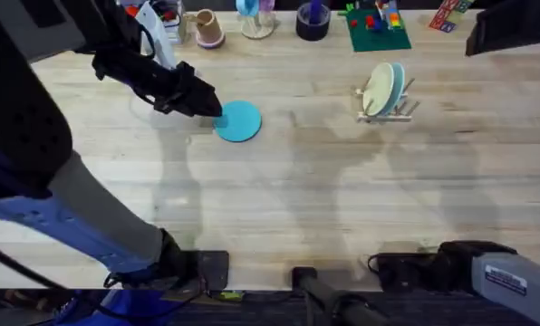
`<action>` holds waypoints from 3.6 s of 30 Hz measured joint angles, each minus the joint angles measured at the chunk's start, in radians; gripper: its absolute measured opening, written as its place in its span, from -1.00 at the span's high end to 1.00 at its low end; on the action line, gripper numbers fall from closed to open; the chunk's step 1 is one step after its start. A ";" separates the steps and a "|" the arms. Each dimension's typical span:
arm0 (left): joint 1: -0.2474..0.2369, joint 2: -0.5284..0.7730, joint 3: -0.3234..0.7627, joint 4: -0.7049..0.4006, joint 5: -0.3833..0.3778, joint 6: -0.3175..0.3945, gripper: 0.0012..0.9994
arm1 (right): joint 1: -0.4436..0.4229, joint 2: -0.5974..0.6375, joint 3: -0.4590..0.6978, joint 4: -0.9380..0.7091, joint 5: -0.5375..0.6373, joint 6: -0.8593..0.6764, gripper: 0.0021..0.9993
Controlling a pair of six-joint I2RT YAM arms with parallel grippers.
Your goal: Pick up the plates from the table one by one and place each into a slot on the dish rack.
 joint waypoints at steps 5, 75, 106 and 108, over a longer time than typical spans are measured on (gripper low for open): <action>0.000 0.041 0.000 0.037 0.028 0.007 0.92 | 0.000 0.000 0.000 0.000 0.000 0.000 -0.99; 0.033 0.222 -0.058 0.205 0.267 0.005 0.92 | 0.288 0.355 0.006 0.258 -0.339 0.203 -0.99; 0.033 0.222 -0.058 0.205 0.267 0.005 0.92 | 0.543 0.869 0.006 0.569 -0.361 0.319 -0.99; 0.033 0.222 -0.058 0.205 0.267 0.005 0.92 | 0.544 0.883 0.006 0.599 -0.362 0.339 -0.99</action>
